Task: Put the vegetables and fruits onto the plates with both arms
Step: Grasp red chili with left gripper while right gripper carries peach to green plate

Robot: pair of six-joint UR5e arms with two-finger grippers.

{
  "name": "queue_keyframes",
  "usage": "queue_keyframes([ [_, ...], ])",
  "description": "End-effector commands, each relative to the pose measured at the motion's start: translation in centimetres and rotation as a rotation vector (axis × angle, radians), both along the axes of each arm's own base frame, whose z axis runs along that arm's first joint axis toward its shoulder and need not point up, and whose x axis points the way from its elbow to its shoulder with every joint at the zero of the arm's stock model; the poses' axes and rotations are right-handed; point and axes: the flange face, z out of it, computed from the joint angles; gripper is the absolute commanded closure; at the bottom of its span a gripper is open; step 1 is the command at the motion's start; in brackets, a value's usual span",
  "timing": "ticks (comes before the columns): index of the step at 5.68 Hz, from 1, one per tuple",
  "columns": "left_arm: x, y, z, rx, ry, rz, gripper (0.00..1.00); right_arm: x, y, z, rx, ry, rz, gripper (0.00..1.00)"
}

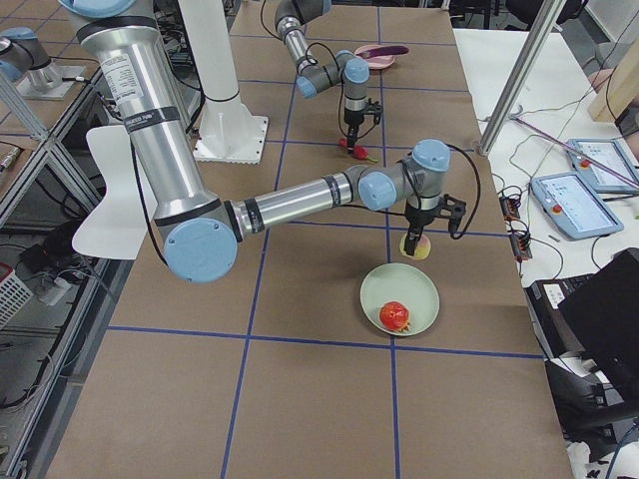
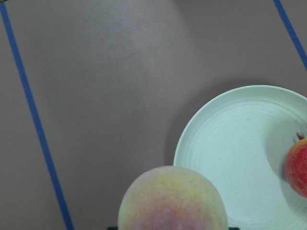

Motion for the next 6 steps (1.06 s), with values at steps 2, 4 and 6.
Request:
queue_keyframes([
  [2,-0.9,-0.7,-2.7,0.013,0.03,-0.032,1.0,0.5,0.5,7.1,-0.021,0.048,-0.123,1.0],
  [4,-12.4,-4.7,-1.5,0.058,0.103,-0.15,1.0,0.7,1.6,11.6,-0.018,0.057,-0.174,0.01],
  [6,-26.3,-2.3,13.9,0.004,0.032,-0.226,1.0,0.2,1.6,8.7,0.042,-0.001,-0.178,0.0],
])
